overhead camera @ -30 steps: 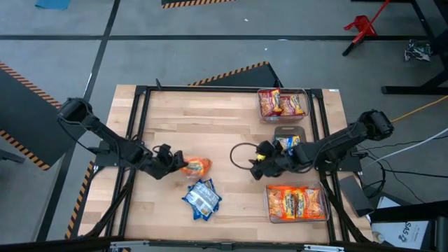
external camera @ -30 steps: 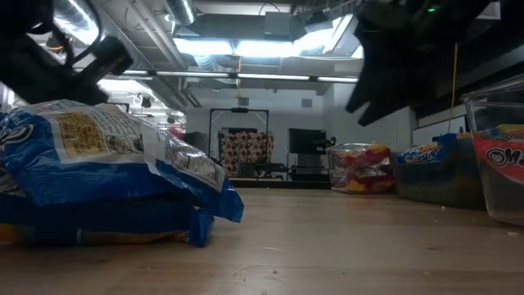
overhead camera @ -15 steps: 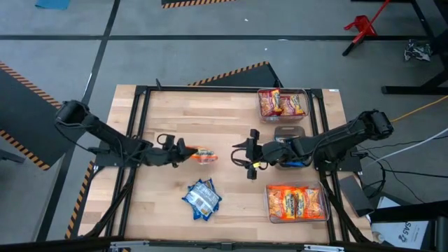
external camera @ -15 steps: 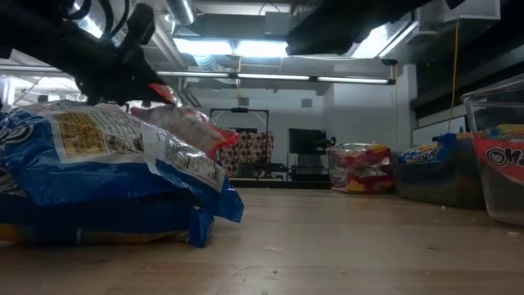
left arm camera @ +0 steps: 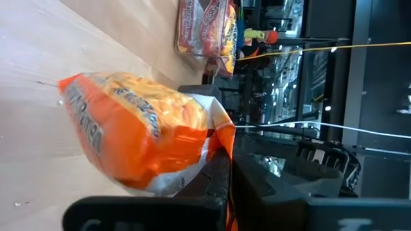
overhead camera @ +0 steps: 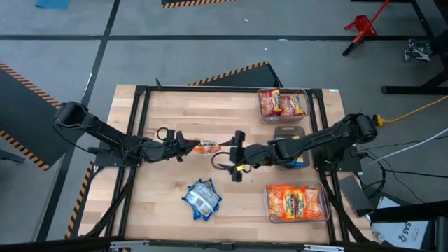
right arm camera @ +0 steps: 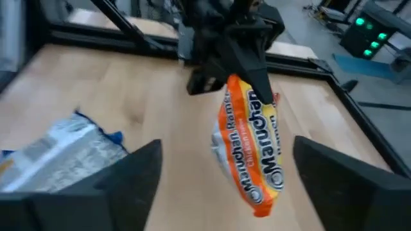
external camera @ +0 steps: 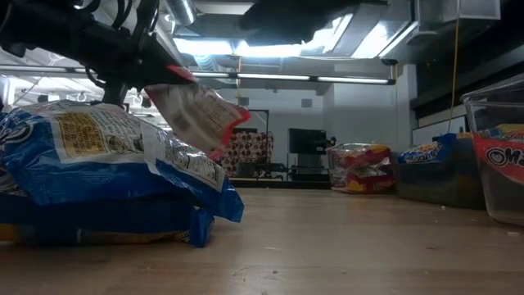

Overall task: Sort Maruchan noodles
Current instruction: Put the orange noodle pack into the bottom transparent bin

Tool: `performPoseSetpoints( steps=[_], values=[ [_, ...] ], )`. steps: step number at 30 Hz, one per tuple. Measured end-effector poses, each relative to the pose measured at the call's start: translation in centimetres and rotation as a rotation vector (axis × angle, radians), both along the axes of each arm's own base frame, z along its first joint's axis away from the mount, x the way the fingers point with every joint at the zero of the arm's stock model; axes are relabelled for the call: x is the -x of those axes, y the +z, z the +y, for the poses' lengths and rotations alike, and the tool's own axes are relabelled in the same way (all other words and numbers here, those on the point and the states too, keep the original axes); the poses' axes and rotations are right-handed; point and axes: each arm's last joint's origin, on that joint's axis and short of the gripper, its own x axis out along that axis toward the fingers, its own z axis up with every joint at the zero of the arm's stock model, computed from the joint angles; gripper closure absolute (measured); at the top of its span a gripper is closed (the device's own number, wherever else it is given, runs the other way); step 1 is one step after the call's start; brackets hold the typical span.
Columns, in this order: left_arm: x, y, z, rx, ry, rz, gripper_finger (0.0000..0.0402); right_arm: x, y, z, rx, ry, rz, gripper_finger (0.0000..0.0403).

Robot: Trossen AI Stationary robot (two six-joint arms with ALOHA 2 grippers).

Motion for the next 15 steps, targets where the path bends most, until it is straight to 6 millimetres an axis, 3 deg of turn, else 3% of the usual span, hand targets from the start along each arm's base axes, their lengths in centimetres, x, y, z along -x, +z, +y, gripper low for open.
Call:
performPoseSetpoints(
  steps=[6,11,15],
  values=[
    [0.0,0.3,0.0,0.003,0.004,-0.027,0.0401,-2.9,-0.9,0.3,0.126,-0.007,0.138,0.0006],
    [-0.2,0.9,-0.1,-0.02,-0.001,-0.061,0.0401,-5.4,-2.0,0.0,0.176,-0.092,0.16,0.0019],
    [-0.8,2.2,-0.3,-0.048,-0.018,-0.086,0.0401,-6.4,-2.1,-1.3,0.176,-0.139,0.168,0.0026]
  ],
)
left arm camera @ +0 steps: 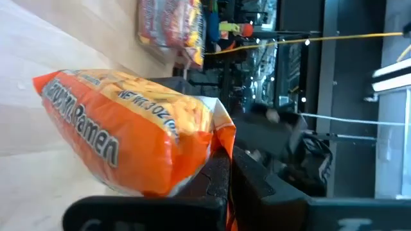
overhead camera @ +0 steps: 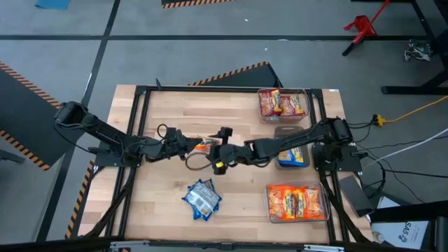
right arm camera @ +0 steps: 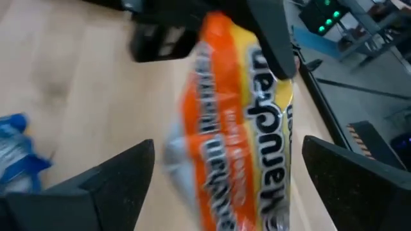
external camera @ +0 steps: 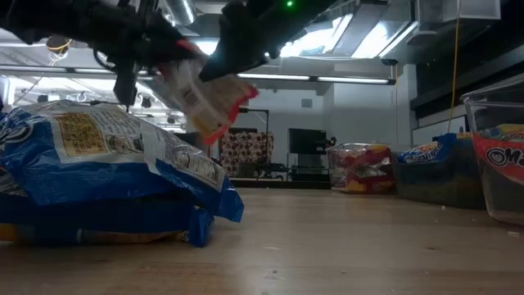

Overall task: Sort Maruchan noodles
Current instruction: Put the orange noodle pack into the bottom transparent bin

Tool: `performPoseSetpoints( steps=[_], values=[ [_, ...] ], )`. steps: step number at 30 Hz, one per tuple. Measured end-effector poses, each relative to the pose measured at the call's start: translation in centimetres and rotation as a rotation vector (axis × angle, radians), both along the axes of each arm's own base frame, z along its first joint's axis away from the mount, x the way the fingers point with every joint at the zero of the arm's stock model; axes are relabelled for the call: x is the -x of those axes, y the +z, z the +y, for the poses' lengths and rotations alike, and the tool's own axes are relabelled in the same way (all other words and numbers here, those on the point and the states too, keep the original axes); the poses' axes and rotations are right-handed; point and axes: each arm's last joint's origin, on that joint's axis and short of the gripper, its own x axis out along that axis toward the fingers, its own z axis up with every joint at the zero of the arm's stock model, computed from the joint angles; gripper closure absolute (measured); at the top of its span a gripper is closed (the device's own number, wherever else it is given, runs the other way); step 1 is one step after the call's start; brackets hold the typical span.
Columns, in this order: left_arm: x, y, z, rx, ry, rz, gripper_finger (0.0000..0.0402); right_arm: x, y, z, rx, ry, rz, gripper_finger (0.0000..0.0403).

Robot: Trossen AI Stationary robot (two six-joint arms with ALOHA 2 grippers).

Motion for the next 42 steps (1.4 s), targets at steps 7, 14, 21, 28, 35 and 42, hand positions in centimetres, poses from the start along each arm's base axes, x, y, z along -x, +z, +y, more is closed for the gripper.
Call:
performPoseSetpoints(
  steps=[7,14,21,28,35,42],
  values=[
    [-0.7,1.7,-0.3,-0.056,-0.028,-0.021,0.0401,-0.5,0.1,-2.2,-0.072,0.0,-0.007,0.0028],
    [-0.8,1.6,-0.3,-0.061,-0.038,0.006,0.0401,-0.5,0.1,-2.3,-0.088,-0.015,-0.01,0.0099],
    [-0.8,1.6,-0.2,-0.068,-0.021,0.01,0.0401,-0.4,-0.1,-2.4,-0.087,-0.02,0.012,0.0257],
    [-0.7,1.8,-0.1,-0.147,-0.026,0.031,0.0362,-0.2,-0.2,-2.4,-0.084,-0.022,0.029,0.0354],
    [0.2,3.1,0.4,-0.251,-0.033,0.031,0.0306,0.0,0.1,-2.4,-0.09,-0.027,0.038,0.0342],
    [2.3,4.8,1.5,-0.312,-0.062,0.031,0.0296,1.4,1.5,-2.6,-0.094,-0.042,0.081,0.0355]
  ],
)
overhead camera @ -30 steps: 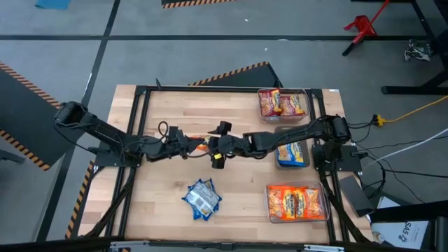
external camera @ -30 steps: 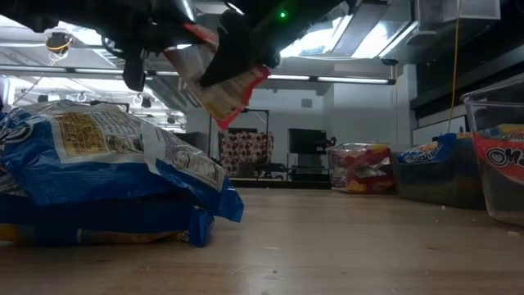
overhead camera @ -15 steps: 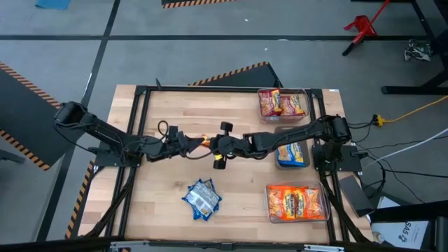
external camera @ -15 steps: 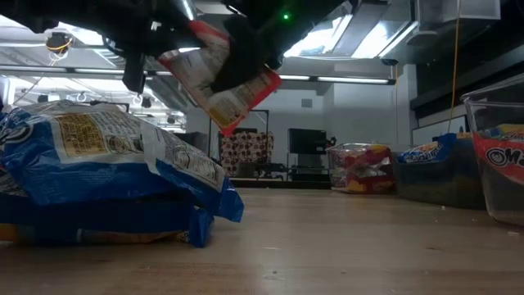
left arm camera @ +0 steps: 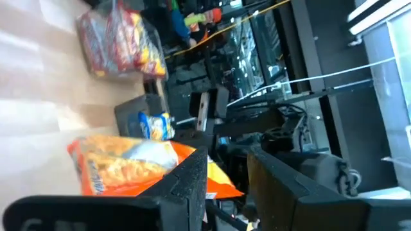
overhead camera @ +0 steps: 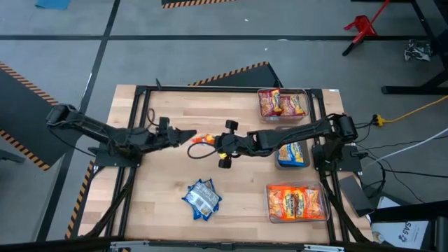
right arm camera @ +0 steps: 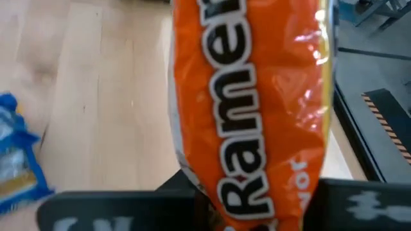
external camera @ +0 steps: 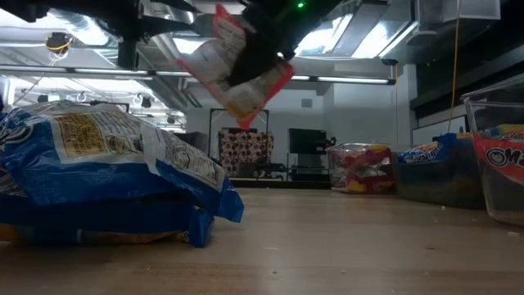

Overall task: Sort Maruchan noodles
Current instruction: Put the orange noodle pack into the bottom transparent bin

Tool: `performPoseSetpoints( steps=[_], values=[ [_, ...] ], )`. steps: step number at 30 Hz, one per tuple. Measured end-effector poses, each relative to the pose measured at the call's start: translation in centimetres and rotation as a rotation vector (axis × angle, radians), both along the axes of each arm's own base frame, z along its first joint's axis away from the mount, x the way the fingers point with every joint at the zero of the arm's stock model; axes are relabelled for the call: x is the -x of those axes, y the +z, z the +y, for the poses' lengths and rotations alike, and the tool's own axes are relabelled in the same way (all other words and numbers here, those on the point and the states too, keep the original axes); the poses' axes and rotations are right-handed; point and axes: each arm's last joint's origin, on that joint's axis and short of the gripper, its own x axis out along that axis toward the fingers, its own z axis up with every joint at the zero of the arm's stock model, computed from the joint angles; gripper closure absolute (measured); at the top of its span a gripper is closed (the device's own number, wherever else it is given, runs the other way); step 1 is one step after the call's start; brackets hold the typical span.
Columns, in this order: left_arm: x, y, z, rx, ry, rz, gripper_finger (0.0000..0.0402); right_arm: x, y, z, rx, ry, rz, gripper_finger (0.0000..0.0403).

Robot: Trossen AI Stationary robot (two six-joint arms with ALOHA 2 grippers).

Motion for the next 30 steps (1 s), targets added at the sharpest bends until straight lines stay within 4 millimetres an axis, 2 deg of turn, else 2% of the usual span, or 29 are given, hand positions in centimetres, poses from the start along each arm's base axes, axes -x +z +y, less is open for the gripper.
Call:
performPoseSetpoints(
  steps=[3,7,14,17,23,30],
  values=[
    [0.9,0.6,0.3,-0.045,0.006,-0.001,0.0296,1.2,0.7,0.3,-0.027,0.014,0.055,0.0356],
    [1.7,1.0,0.6,-0.086,0.024,0.015,0.0297,4.1,2.3,1.5,-0.088,0.008,0.158,0.0344],
    [1.9,0.6,0.6,-0.103,0.022,0.06,0.0298,11.8,5.7,5.9,-0.201,-0.025,0.335,0.0355],
    [1.9,0.5,0.6,-0.108,0.02,0.077,0.0298,14.9,6.5,8.3,-0.2,-0.014,0.382,0.0351],
    [1.9,0.2,0.6,-0.114,0.015,0.104,0.0298,19.4,6.7,13.5,-0.246,0.047,0.409,0.0341],
    [1.8,0.0,0.6,-0.119,0.011,0.123,0.0298,23.4,5.1,16.4,-0.269,-0.183,0.493,0.0339]
  ],
)
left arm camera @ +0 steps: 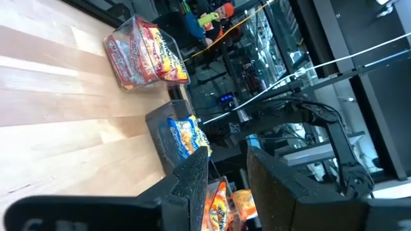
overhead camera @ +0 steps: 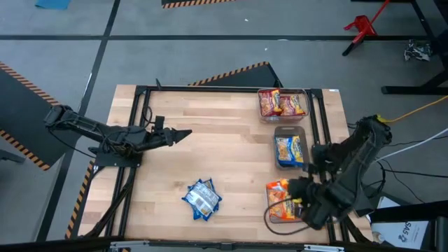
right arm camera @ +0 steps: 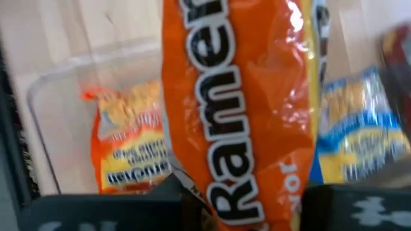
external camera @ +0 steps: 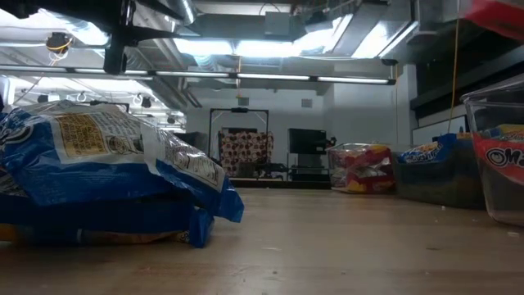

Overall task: Sort Maruchan noodles
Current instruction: Put the orange noodle pack into the bottom transparent bin

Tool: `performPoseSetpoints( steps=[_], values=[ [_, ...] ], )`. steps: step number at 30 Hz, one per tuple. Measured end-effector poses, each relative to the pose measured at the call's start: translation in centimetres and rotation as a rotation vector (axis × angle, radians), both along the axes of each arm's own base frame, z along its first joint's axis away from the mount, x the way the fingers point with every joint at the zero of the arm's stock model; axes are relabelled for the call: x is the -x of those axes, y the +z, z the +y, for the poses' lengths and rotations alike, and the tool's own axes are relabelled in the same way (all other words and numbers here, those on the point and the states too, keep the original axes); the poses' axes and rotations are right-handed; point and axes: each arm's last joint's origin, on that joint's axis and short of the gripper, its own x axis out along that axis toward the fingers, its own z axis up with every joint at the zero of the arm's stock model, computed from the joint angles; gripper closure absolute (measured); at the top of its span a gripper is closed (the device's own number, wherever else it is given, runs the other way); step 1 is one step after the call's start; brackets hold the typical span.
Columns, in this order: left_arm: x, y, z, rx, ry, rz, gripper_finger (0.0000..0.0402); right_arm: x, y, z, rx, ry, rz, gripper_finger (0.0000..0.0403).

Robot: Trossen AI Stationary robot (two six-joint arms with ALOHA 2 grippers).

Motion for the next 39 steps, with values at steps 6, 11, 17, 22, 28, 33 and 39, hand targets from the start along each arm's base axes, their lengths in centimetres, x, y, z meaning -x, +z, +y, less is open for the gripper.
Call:
performPoseSetpoints(
  steps=[6,11,17,22,28,33,39],
  values=[
    [0.0,-0.2,0.0,-0.006,0.003,0.025,0.0298,1.0,-1.7,1.8,0.046,-0.064,0.06,0.0339],
    [0.0,-0.5,0.0,-0.011,0.007,0.052,0.0298,0.3,-3.4,2.5,0.104,-0.098,0.114,0.0339],
    [0.0,-0.5,0.0,-0.012,0.008,0.052,0.0298,-0.5,-5.2,3.1,0.121,-0.122,0.211,0.0338],
    [0.1,-0.5,0.0,-0.013,0.009,0.057,0.0298,-0.9,-5.7,3.0,0.136,-0.133,0.226,0.0338],
    [0.1,-0.7,0.1,-0.018,0.016,0.073,0.0298,-1.8,-5.7,2.5,0.132,-0.138,0.217,0.0328],
    [0.1,-0.7,0.1,-0.02,0.016,0.078,0.0298,-2.6,-5.9,2.4,0.07,-0.07,0.252,0.0277],
    [0.1,-0.9,0.1,-0.023,0.016,0.093,0.0298,-3.2,-5.9,2.6,0.018,-0.007,0.259,0.0193]
  ],
)
